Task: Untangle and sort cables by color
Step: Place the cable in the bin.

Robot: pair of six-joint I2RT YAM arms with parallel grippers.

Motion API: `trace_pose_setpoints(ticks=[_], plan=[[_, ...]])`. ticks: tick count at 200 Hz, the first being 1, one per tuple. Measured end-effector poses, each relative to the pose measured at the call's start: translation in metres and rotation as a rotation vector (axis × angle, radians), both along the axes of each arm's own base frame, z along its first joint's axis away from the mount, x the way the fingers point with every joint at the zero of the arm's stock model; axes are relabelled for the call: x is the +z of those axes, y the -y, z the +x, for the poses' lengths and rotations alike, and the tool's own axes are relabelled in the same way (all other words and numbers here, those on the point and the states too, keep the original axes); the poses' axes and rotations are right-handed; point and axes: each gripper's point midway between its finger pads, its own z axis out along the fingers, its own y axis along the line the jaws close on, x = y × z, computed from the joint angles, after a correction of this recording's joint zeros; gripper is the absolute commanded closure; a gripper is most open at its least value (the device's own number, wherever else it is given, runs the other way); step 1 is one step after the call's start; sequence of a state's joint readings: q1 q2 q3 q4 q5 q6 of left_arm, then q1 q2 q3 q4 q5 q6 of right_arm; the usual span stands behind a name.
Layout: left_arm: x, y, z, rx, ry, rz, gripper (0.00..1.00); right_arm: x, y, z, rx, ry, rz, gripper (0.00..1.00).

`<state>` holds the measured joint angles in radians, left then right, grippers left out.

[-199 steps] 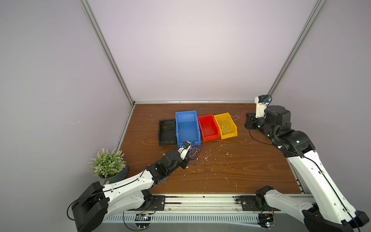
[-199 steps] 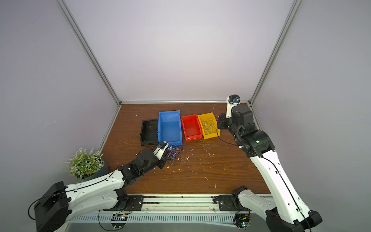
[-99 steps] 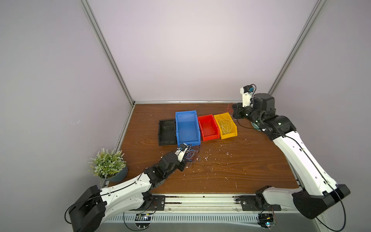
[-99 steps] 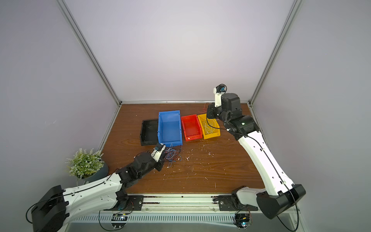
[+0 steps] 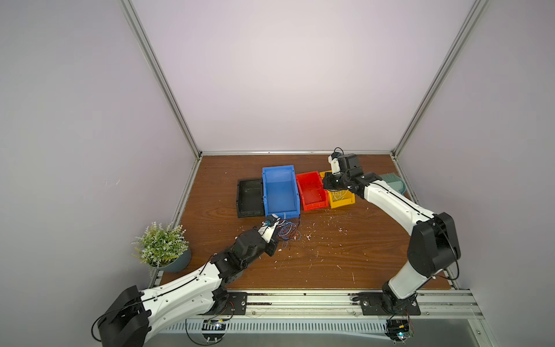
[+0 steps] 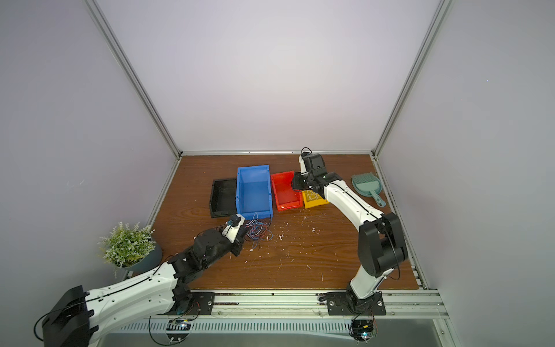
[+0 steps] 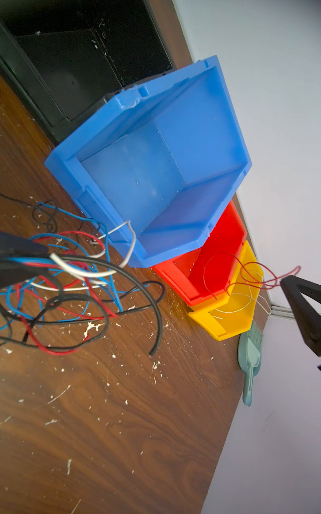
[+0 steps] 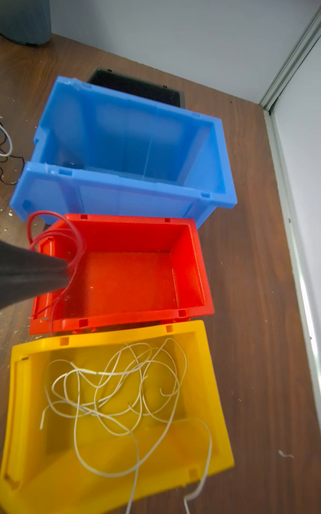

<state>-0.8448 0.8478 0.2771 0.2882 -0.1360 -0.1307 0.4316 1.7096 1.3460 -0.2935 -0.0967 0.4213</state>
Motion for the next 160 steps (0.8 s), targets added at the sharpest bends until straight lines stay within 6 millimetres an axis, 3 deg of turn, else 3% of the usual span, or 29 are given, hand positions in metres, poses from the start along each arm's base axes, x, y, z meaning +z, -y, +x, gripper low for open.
trace_pose_setpoints(ticks=[38,62,89,116,139,160], plan=[[0.001,0.001,-0.001,-0.011,0.005,0.002,0.94,-0.047,-0.013,0.011,-0.006,-0.088,-0.009,1.00],[0.003,0.006,-0.003,-0.041,0.011,-0.008,0.94,-0.059,-0.019,0.025,-0.017,-0.100,-0.020,0.82],[0.009,0.012,-0.007,-0.083,0.022,-0.027,0.94,-0.047,-0.028,0.044,-0.015,-0.060,-0.019,0.64],[0.014,0.017,-0.011,-0.119,0.026,-0.046,0.94,-0.030,-0.024,0.047,-0.017,-0.023,-0.041,0.59],[0.022,0.024,-0.014,-0.158,0.028,-0.067,0.94,-0.016,-0.016,0.032,0.008,-0.003,-0.063,0.57],[0.035,0.032,-0.018,-0.204,0.035,-0.095,0.93,0.003,-0.004,-0.005,0.067,0.026,-0.069,0.56]])
